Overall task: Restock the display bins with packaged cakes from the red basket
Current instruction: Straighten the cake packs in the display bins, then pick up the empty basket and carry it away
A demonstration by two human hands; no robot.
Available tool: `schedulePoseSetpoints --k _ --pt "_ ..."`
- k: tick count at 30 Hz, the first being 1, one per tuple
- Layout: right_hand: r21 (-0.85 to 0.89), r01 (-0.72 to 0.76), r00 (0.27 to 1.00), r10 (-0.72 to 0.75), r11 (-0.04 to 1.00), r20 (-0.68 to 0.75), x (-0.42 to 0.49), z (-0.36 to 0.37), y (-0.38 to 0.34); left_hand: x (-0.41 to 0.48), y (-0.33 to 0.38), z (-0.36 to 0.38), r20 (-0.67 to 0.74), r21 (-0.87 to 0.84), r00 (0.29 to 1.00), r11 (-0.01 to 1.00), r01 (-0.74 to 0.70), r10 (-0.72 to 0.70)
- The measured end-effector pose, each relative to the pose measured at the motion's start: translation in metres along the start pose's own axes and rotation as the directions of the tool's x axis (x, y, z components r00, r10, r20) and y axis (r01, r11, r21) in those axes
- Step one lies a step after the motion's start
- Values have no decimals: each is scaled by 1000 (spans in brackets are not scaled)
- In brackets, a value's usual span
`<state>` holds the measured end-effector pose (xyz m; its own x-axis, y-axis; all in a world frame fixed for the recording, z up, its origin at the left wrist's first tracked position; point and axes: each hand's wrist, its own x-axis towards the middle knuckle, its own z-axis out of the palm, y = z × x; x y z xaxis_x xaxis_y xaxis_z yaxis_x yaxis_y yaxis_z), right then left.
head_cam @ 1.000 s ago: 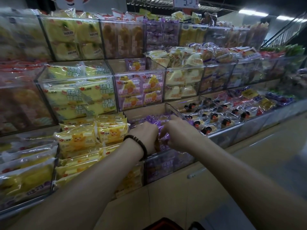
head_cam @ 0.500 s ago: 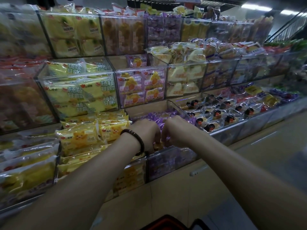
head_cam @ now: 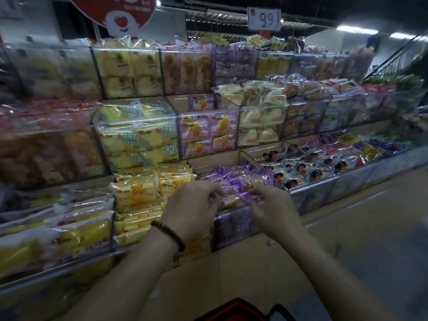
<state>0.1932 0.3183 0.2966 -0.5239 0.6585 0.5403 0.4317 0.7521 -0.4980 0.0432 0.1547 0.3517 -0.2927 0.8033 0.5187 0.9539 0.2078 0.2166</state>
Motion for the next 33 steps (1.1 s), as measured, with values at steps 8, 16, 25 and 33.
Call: schedulePoseSetpoints --k 8,16,25,33 --pt "520 -246 966 253 818 58 -135 22 -43 -145 -7 6 -87 -311 985 944 112 -146" --pt "395 -557 828 450 730 336 -269 87 -73 -253 -60 67 333 -278 895 876 395 -298" --pt "339 -858 495 799 386 343 -375 155 -50 -271 -129 126 742 4 617 922 388 -263" --pt "361 -907 -110 951 -215 290 -428 205 -42 -330 -188 205 603 85 690 893 443 -400"
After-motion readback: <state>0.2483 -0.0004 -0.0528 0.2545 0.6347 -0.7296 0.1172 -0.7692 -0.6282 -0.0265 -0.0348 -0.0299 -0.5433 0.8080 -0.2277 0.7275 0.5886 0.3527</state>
